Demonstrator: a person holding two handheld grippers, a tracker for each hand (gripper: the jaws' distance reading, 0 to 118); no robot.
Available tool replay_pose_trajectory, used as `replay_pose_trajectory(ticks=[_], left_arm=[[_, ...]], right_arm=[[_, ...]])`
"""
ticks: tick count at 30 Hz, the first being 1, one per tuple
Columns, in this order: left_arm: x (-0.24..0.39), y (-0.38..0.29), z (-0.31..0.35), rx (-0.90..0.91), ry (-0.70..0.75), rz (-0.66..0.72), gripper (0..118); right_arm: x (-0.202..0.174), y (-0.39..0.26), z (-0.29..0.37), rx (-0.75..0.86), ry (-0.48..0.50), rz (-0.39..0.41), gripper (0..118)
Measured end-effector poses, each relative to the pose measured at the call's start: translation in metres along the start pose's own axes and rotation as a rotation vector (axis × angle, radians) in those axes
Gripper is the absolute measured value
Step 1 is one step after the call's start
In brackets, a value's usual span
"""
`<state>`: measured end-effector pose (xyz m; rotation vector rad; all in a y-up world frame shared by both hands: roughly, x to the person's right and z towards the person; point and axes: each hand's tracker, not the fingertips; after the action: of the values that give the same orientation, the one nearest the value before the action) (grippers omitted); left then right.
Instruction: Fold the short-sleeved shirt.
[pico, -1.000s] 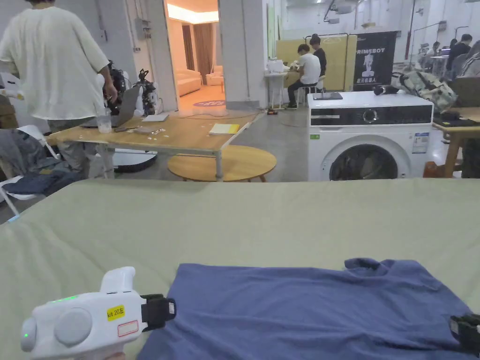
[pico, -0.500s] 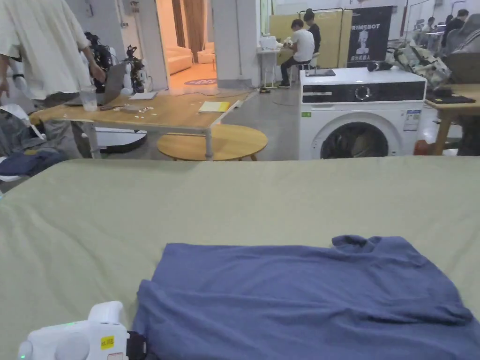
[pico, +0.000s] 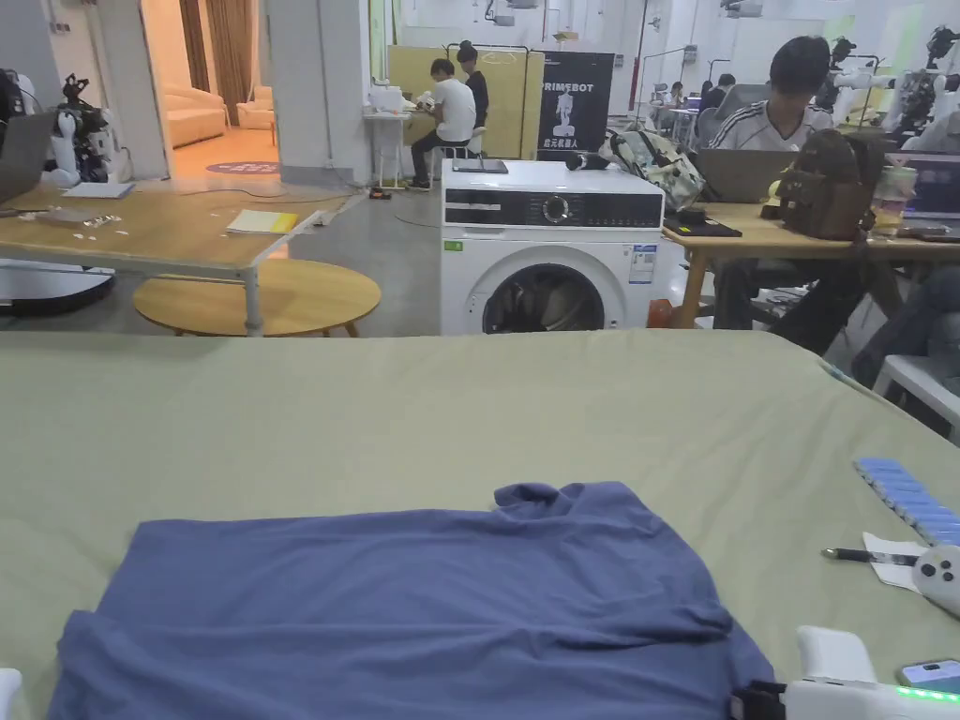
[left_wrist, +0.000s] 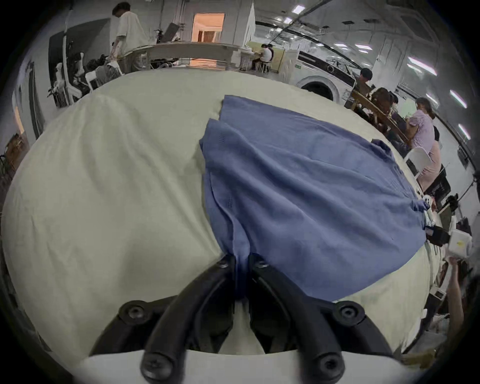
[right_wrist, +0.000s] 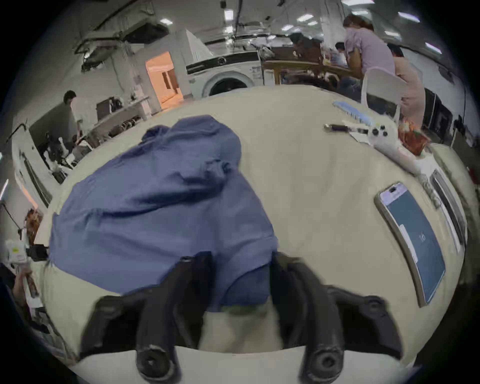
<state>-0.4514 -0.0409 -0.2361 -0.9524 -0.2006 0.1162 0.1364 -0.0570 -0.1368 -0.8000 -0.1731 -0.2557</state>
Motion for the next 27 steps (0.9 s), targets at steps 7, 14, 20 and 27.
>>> replay_pose_trajectory(ticks=[7, 14, 20, 27], left_arm=[[-0.015, -0.009, 0.043, 0.18, -0.128, 0.052, 3], [-0.03, -0.031, 0.115, 0.243, -0.144, 0.05, 3], [-0.036, -0.09, 0.144, 0.168, -0.136, 0.02, 3], [-0.04, -0.113, 0.131, 0.211, -0.061, -0.042, 67]], right_arm=[[-0.015, 0.009, 0.03, 0.109, -0.042, 0.034, 4], [-0.016, 0.004, 0.084, 0.134, -0.023, 0.075, 4], [0.007, -0.053, 0.114, 0.078, 0.012, 0.018, 4], [0.009, -0.09, 0.11, 0.045, -0.022, 0.019, 71]])
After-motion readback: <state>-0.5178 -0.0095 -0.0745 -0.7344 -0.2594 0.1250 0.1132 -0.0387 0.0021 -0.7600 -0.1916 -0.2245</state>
